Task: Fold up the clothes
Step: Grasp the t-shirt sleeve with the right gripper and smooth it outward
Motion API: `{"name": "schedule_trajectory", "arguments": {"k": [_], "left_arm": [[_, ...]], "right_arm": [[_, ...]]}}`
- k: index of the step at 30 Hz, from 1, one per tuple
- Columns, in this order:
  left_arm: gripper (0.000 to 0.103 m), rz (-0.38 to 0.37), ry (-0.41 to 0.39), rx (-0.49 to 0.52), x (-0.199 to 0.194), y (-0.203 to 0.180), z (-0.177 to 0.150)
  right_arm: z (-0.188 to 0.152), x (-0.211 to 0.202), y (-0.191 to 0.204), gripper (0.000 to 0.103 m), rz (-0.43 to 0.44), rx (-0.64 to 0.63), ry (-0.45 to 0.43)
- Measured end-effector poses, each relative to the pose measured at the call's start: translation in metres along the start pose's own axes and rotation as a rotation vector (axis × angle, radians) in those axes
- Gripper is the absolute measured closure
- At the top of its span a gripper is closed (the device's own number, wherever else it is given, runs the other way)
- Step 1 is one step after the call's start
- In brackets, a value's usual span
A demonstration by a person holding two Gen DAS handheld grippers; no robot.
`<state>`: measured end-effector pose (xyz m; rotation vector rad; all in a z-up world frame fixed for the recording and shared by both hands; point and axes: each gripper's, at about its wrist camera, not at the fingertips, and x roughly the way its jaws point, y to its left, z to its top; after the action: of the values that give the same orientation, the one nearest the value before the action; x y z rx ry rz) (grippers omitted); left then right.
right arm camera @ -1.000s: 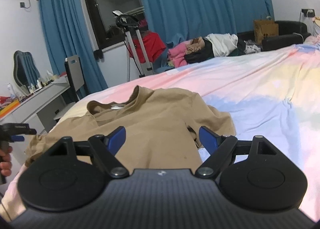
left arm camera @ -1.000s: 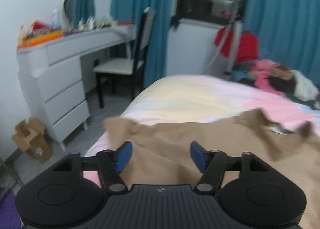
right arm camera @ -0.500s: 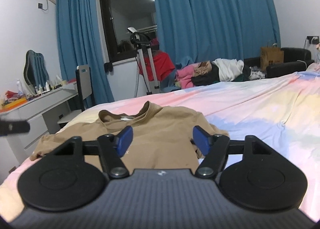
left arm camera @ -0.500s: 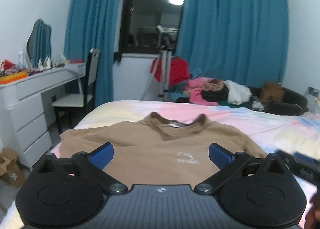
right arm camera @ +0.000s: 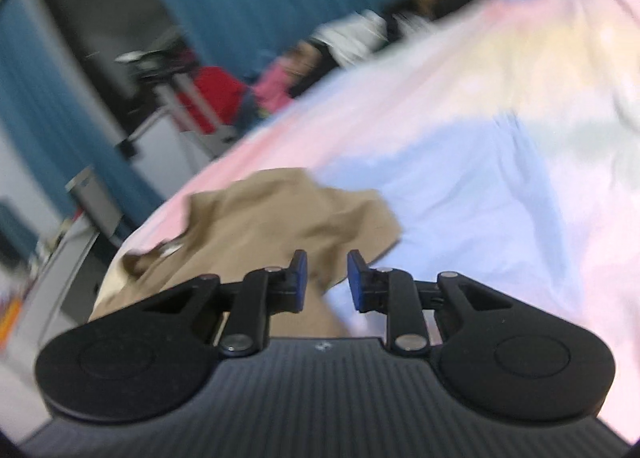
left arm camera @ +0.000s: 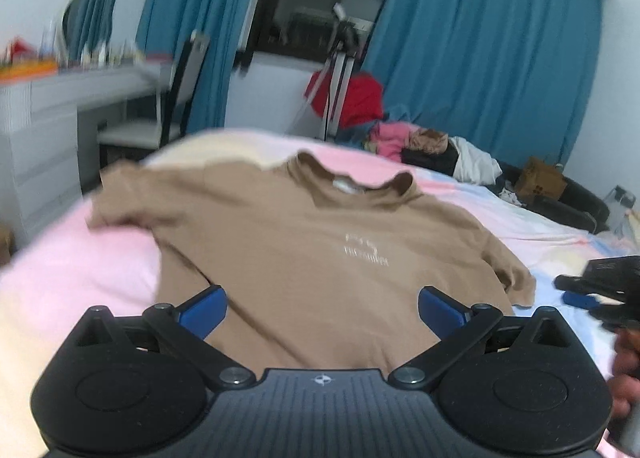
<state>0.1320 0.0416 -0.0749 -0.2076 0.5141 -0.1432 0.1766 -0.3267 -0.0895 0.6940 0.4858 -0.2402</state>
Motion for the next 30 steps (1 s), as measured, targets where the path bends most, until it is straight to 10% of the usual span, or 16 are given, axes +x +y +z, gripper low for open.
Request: {"name": "schedule_trajectory", "arguments": {"k": [9,17,20,30], "left_arm": [[0.0,-0.075,0.038,-0.092,0.046,0.01,-0.001],[0.0,-0.098,0.11,-0.161,0.078,0.016,-0.003],[0.0,-0.096,0.114,-0.195,0.077,0.02,-0.003],[0.0,-0.054,0.091,-0.167,0.06,0.023,0.001]], "right_arm": [[0.02,0.108,-0.069,0.053,0.053,0.383,0.05],[0.023,0.139,-0.039,0.061,0.171,0.273,0.124],[0.03,0.138,-0.02,0.089,0.14,0.206,0.121],[0.104,0.121,0.008,0.093,-0.041,-0.017,-0.083]]}}
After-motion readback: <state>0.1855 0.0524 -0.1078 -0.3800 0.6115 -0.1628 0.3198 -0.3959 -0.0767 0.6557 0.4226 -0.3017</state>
